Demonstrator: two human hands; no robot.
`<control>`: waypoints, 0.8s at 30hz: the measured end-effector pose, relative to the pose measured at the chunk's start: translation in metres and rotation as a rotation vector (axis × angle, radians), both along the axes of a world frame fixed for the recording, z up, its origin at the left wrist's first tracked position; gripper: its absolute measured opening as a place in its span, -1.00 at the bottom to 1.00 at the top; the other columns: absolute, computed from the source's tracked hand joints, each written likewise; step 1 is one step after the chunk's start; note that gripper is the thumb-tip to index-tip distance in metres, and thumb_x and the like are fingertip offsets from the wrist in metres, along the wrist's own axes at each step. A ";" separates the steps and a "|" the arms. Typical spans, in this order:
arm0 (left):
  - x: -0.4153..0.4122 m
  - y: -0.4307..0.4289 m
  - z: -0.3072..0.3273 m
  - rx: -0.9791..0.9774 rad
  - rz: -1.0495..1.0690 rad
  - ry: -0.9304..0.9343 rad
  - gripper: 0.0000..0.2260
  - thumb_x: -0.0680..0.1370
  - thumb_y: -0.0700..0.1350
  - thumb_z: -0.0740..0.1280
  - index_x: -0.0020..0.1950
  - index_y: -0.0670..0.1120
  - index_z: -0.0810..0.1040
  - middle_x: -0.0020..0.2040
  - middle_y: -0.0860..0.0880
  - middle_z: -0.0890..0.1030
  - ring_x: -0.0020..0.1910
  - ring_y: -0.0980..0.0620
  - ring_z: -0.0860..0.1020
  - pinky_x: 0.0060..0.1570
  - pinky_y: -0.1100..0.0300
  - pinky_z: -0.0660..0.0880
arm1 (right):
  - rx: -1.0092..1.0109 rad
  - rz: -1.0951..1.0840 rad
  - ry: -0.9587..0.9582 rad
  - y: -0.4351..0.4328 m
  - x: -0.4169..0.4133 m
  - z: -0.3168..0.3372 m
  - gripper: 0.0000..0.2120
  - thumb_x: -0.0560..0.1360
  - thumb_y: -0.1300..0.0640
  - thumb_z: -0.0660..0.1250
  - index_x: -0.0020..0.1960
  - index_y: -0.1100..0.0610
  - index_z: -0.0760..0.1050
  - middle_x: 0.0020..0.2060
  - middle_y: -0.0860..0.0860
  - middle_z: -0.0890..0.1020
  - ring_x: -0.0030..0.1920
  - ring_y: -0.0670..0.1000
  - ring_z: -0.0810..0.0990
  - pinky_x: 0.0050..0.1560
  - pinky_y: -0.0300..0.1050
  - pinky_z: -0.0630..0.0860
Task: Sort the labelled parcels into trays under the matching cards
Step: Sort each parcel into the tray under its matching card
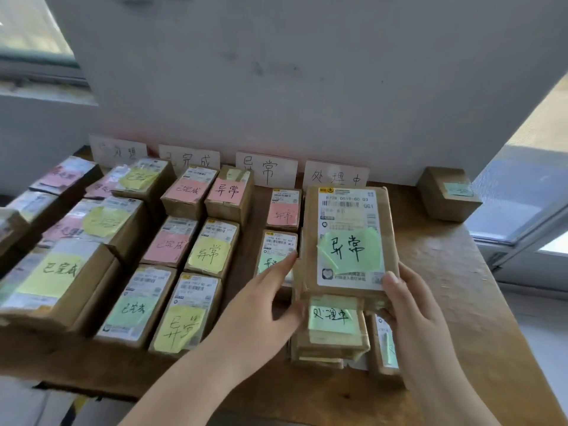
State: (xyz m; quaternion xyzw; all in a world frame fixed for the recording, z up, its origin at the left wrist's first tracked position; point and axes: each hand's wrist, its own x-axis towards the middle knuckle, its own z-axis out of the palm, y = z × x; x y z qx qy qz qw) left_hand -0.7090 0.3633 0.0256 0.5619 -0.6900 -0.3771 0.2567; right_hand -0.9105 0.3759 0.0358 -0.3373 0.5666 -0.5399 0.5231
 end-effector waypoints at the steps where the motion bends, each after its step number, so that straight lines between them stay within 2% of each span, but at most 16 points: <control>1: 0.011 0.000 0.001 -0.004 -0.021 0.001 -0.39 0.53 0.13 0.29 0.43 0.43 0.00 0.29 0.52 0.19 0.20 0.61 0.14 0.21 0.47 0.20 | 0.011 0.001 -0.008 0.001 0.017 -0.001 -0.59 0.32 -0.09 0.32 0.17 -0.08 0.45 -0.10 -0.05 0.70 -0.13 -0.03 0.69 -0.25 -0.13 0.61; 3: 0.037 -0.002 0.001 -0.035 -0.038 -0.010 -0.34 0.51 0.15 0.31 0.45 0.41 -0.02 0.35 0.46 0.23 0.27 0.48 0.23 0.14 0.47 0.25 | 0.019 -0.004 0.030 0.004 0.050 -0.005 -0.46 0.25 -0.18 0.32 0.22 -0.10 0.44 -0.03 -0.06 0.68 -0.03 -0.04 0.67 -0.08 -0.07 0.60; 4: 0.050 -0.004 0.000 -0.052 -0.037 -0.020 -0.33 0.50 0.16 0.32 0.46 0.39 -0.03 0.36 0.44 0.25 0.29 0.44 0.26 0.12 0.47 0.27 | 0.013 -0.009 0.044 0.006 0.068 -0.007 -0.41 0.22 -0.22 0.32 0.23 -0.11 0.44 0.00 -0.09 0.67 0.00 -0.08 0.65 -0.05 -0.12 0.59; 8: 0.094 -0.010 -0.006 -0.098 -0.033 -0.048 -0.32 0.45 0.19 0.37 0.46 0.33 0.07 0.36 0.37 0.34 0.32 0.35 0.32 0.25 0.29 0.39 | -0.007 0.009 0.088 0.012 0.122 -0.015 -0.55 0.29 -0.19 0.30 0.17 -0.21 0.40 -0.05 -0.29 0.63 -0.02 -0.31 0.59 -0.12 -0.39 0.54; 9: 0.105 -0.010 -0.007 -0.093 -0.037 -0.056 -0.33 0.44 0.18 0.39 0.43 0.34 0.10 0.33 0.36 0.38 0.30 0.34 0.35 0.26 0.24 0.41 | 0.000 0.012 0.099 0.014 0.136 -0.017 -0.57 0.32 -0.17 0.30 0.18 -0.21 0.39 -0.04 -0.31 0.63 -0.01 -0.32 0.58 -0.09 -0.38 0.55; 13: 0.143 -0.009 -0.013 -0.058 -0.089 -0.117 -0.26 0.39 0.18 0.44 0.42 0.36 0.06 0.25 0.38 0.43 0.24 0.34 0.40 0.18 0.20 0.49 | 0.029 -0.011 0.105 0.028 0.174 -0.031 -0.51 0.29 -0.20 0.31 0.20 -0.22 0.36 0.12 -0.17 0.61 0.10 -0.17 0.60 0.17 -0.07 0.55; 15: 0.153 -0.005 -0.019 -0.020 -0.098 -0.137 -0.21 0.37 0.19 0.45 0.44 0.34 0.02 0.24 0.38 0.44 0.22 0.33 0.42 0.17 0.18 0.50 | 0.062 0.005 0.133 0.034 0.185 -0.035 -0.49 0.29 -0.24 0.29 0.22 -0.23 0.35 0.13 -0.18 0.61 0.11 -0.20 0.59 0.23 -0.08 0.51; 17: 0.159 0.002 -0.028 0.056 -0.097 -0.126 -0.21 0.39 0.16 0.45 0.46 0.31 0.03 0.24 0.37 0.44 0.23 0.31 0.42 0.22 0.22 0.45 | 0.110 0.013 0.195 0.042 0.192 -0.043 -0.34 0.28 -0.30 0.25 0.35 -0.16 0.32 0.10 -0.23 0.60 0.12 -0.21 0.57 0.27 -0.14 0.46; 18: 0.160 0.005 -0.033 0.094 -0.105 -0.125 -0.20 0.40 0.14 0.45 0.48 0.29 0.01 0.26 0.35 0.44 0.24 0.30 0.41 0.25 0.26 0.41 | 0.140 0.009 0.240 0.045 0.193 -0.047 -0.31 0.31 -0.30 0.22 0.40 -0.12 0.30 0.07 -0.27 0.59 0.11 -0.23 0.55 0.23 -0.24 0.45; 20: 0.160 0.014 -0.043 0.150 -0.133 -0.136 -0.16 0.43 0.13 0.43 0.52 0.24 -0.07 0.31 0.32 0.41 0.29 0.30 0.37 0.29 0.29 0.34 | 0.191 -0.006 0.335 0.052 0.194 -0.054 -0.42 0.45 -0.20 0.16 0.44 -0.07 0.27 0.03 -0.34 0.52 0.06 -0.29 0.49 0.04 -0.51 0.38; 21: 0.159 0.017 -0.047 0.178 -0.144 -0.144 -0.15 0.44 0.14 0.41 0.53 0.22 -0.11 0.34 0.31 0.38 0.31 0.29 0.35 0.31 0.29 0.31 | 0.213 -0.001 0.396 0.055 0.193 -0.057 -0.47 0.52 -0.14 0.13 0.46 -0.05 0.25 0.04 -0.31 0.51 0.05 -0.28 0.47 -0.05 -0.59 0.34; 24: 0.155 0.025 -0.059 0.244 -0.172 -0.168 -0.16 0.47 0.15 0.38 0.54 0.19 -0.12 0.40 0.29 0.31 0.36 0.28 0.31 0.35 0.28 0.25 | 0.281 0.052 0.604 0.065 0.187 -0.068 -0.52 0.59 -0.06 0.08 0.49 -0.03 0.19 0.17 -0.17 0.52 0.08 -0.24 0.40 -0.07 -0.65 0.24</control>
